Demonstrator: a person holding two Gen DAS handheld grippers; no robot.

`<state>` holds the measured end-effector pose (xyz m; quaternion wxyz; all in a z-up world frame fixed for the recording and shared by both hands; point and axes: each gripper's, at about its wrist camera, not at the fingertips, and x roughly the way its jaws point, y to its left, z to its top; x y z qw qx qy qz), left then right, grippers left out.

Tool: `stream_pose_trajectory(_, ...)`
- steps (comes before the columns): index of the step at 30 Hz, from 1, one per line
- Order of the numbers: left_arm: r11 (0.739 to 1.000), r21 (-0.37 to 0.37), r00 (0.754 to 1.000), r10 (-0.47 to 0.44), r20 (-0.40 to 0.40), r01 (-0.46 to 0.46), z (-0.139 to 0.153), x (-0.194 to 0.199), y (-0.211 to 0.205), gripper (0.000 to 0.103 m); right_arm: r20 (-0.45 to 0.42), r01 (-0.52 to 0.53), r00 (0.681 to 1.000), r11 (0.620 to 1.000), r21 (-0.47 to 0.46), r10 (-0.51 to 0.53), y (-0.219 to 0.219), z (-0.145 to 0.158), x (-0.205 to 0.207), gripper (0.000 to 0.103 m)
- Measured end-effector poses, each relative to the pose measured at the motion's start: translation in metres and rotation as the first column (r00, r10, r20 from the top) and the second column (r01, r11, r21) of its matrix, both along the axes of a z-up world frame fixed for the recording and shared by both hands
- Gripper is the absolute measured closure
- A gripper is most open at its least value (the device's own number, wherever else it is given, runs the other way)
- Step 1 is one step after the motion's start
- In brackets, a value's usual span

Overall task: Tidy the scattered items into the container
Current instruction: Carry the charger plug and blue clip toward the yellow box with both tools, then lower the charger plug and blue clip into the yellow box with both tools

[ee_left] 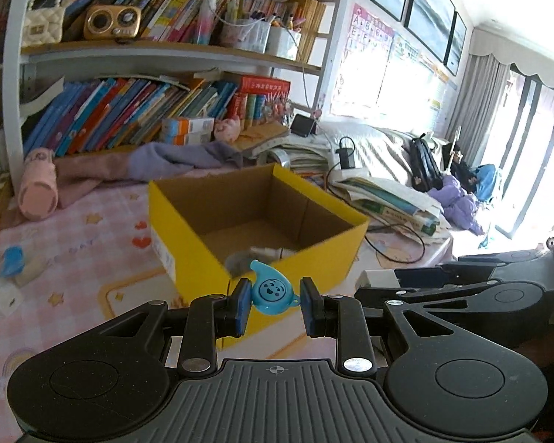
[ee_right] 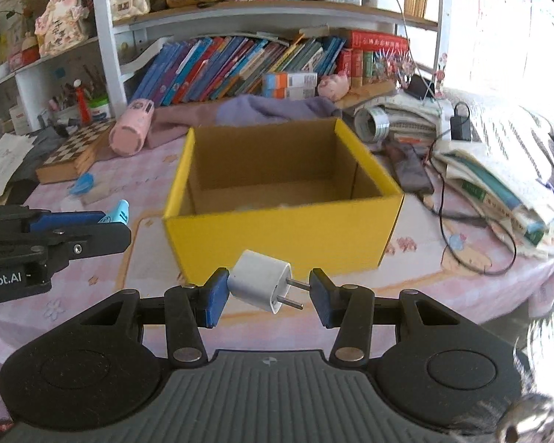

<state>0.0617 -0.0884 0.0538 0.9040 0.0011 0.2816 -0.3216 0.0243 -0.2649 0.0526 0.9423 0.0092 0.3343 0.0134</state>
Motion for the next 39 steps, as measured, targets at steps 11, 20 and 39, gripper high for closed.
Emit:
stream_pose_trajectory(11, 0.996, 0.065, 0.998, 0.057, 0.011, -0.057, -0.008, 0.054, -0.057, 0.077, 0.035, -0.092, 0.995, 0.996, -0.006, 0.092, -0.047, 0.006, 0.082, 0.058)
stream_pose_trajectory(20, 0.982, 0.152, 0.992, 0.116, -0.049, -0.107, -0.025, 0.087, -0.099, 0.076, -0.034, -0.225, 0.974, 0.974, 0.009, 0.225, -0.063, -0.010, 0.154, 0.058)
stream_pose_trajectory(39, 0.947, 0.261, 0.947, 0.245, -0.209, -0.187, -0.059, 0.130, -0.131, 0.076, -0.206, -0.383, 0.900, 0.922, 0.052, 0.385, -0.045, -0.051, 0.248, 0.058)
